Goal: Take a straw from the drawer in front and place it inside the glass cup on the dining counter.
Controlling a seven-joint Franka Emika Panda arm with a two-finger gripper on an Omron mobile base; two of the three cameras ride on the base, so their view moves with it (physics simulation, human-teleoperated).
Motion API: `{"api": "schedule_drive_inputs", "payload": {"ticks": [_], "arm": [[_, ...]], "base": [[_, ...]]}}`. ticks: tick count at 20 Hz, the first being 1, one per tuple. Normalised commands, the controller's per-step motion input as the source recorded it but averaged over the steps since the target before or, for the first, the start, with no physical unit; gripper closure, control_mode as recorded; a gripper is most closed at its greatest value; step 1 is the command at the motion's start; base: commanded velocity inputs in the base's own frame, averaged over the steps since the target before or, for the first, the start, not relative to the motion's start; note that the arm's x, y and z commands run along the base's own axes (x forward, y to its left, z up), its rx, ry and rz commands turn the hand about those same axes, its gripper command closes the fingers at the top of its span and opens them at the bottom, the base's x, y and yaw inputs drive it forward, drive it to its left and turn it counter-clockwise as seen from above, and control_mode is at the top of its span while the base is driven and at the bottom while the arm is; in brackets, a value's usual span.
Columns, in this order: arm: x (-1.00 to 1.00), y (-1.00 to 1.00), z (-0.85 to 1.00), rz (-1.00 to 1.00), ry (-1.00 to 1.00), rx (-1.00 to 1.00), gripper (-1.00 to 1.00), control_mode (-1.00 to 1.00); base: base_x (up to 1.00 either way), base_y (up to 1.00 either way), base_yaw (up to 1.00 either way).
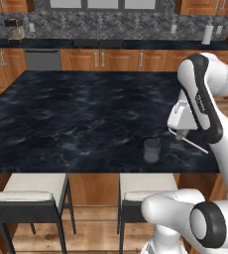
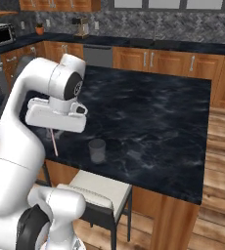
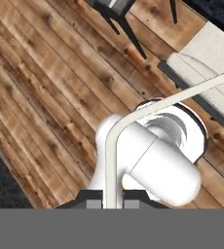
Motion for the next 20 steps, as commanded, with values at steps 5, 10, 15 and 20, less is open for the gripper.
{"api": "schedule_drive_inputs", "payload": {"ticks": [5,10,15,20], "arm": [[0.02,0.01,0.14,0.08,-0.21,0.28,1.00,-1.00],[0.07,0.00,0.01,0.05,-0.25,0.25,1.00,-1.00],[0.29,0.10,0.00,0.03,-0.19,0.22,1.00,-1.00],[0.68,0.14,0.00,0.03,-0.11,0.17,1.00,-1.00]], "base": [[0.00,0.00,0.00],[0.00,0.00,0.00],[0.00,0.00,0.00],[0.00,0.00,0.00]]}}
